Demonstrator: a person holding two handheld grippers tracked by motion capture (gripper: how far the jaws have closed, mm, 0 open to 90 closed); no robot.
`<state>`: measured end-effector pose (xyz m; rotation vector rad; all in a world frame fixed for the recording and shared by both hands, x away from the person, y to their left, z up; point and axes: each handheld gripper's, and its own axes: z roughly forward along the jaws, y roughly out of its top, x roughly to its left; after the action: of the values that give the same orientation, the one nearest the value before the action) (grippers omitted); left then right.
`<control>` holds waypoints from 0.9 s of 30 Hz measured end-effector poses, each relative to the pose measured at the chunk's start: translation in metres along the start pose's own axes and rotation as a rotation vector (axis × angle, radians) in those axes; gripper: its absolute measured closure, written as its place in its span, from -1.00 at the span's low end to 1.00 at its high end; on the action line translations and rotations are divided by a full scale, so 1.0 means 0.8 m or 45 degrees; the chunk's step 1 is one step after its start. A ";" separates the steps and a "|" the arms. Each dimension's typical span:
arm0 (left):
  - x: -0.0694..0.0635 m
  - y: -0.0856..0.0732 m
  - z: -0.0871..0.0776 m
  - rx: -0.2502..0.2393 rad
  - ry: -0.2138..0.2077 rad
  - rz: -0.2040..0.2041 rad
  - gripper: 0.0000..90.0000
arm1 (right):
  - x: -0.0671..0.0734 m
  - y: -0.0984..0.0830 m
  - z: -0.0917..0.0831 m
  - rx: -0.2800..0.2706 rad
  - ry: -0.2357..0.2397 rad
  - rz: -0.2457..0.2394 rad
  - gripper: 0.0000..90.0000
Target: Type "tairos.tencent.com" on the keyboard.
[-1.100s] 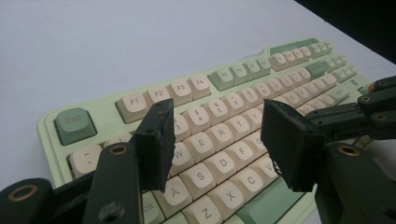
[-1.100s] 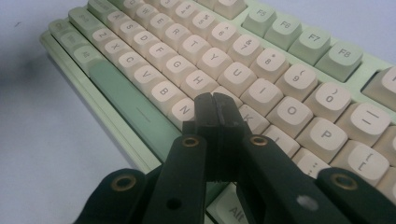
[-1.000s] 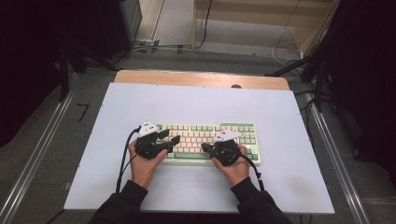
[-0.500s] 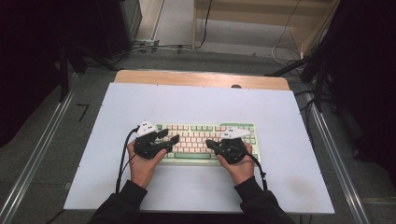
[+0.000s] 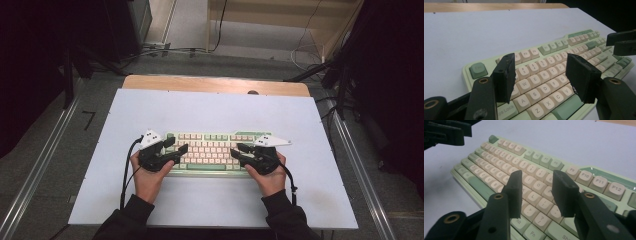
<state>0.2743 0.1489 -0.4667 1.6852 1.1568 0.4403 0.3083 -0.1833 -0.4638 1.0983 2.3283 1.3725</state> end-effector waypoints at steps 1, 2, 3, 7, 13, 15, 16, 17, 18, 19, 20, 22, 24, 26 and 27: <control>0.000 0.000 -0.002 -0.004 0.005 0.002 -0.09 | -0.001 -0.001 -0.001 -0.005 -0.006 -0.001 0.15; 0.001 -0.001 -0.003 -0.006 0.003 0.000 -0.10 | -0.003 -0.002 -0.003 -0.008 -0.015 0.000 0.10; 0.002 -0.002 -0.004 0.001 0.003 -0.003 -0.13 | -0.004 -0.003 -0.005 -0.010 -0.017 0.004 0.04; 0.006 -0.004 -0.008 0.004 0.015 -0.011 -0.20 | -0.010 -0.007 -0.011 -0.018 -0.049 0.013 -0.09; 0.009 -0.008 -0.019 -0.030 0.080 0.004 -0.24 | -0.015 -0.012 -0.022 -0.028 -0.076 0.021 -0.26; 0.011 -0.010 -0.022 -0.032 0.095 0.004 -0.28 | -0.018 -0.016 -0.024 -0.022 -0.101 0.026 -0.30; 0.012 -0.011 -0.024 -0.034 0.099 0.000 -0.30 | -0.020 -0.018 -0.026 -0.019 -0.107 0.031 -0.31; 0.013 -0.012 -0.026 -0.031 0.106 -0.001 -0.30 | -0.022 -0.019 -0.027 -0.017 -0.111 0.035 -0.31; 0.014 -0.013 -0.027 -0.031 0.108 -0.003 -0.31 | -0.024 -0.020 -0.029 -0.018 -0.119 0.036 -0.31; 0.015 -0.014 -0.029 -0.030 0.111 -0.006 -0.32 | -0.026 -0.021 -0.032 -0.020 -0.126 0.041 -0.31; 0.016 -0.015 -0.031 -0.032 0.110 -0.009 -0.32 | -0.028 -0.022 -0.034 -0.020 -0.129 0.046 -0.31; 0.018 -0.018 -0.035 -0.028 0.116 -0.006 -0.33 | -0.032 -0.024 -0.040 -0.031 -0.141 0.051 -0.31; 0.018 -0.020 -0.038 -0.024 0.118 -0.005 -0.34 | -0.036 -0.027 -0.046 -0.027 -0.157 0.061 -0.31; 0.018 -0.023 -0.041 -0.018 0.121 0.000 -0.34 | -0.039 -0.029 -0.052 -0.032 -0.165 0.070 -0.31; 0.019 -0.024 -0.042 -0.019 0.120 0.001 -0.34 | -0.040 -0.030 -0.055 -0.033 -0.167 0.074 -0.31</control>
<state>0.2472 0.1802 -0.4725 1.6672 1.2186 0.5326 0.2960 -0.2411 -0.4654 1.2182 2.1971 1.3044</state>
